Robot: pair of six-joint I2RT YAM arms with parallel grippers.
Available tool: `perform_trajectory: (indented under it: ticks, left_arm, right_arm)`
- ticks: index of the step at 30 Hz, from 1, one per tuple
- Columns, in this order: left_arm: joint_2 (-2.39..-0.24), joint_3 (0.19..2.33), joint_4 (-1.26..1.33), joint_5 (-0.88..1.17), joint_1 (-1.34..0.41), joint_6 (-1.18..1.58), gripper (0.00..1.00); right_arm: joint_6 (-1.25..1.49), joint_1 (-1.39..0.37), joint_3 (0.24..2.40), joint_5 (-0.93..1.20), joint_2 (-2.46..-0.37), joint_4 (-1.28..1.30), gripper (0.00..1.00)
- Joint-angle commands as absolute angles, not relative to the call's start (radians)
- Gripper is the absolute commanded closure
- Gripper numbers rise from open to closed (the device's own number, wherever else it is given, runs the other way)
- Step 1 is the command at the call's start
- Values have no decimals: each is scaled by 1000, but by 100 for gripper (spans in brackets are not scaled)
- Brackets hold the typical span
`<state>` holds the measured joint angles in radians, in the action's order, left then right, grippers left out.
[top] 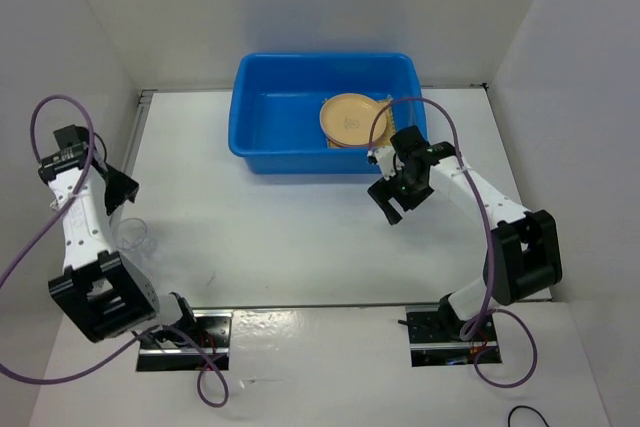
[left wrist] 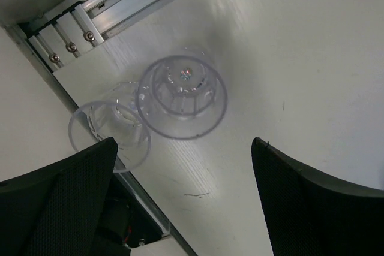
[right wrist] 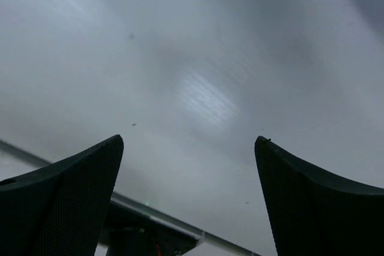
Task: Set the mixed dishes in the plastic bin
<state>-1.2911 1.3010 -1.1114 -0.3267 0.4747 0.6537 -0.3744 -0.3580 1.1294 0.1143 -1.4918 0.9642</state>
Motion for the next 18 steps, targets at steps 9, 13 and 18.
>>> perform_trajectory:
  ticks: [9, 13, 18]
  left_arm:
    - [-1466, 1218, -904, -143, 699, 512, 6]
    - [-1500, 1161, -891, -143, 719, 512, 24]
    - [-1523, 1141, -873, -164, 729, 522, 34]
  right_arm:
    - [-357, -324, 1013, -219, -1431, 664, 14]
    - [-324, -314, 1002, -219, -1431, 664, 16]
    - [-305, -314, 980, -209, -1422, 643, 17]
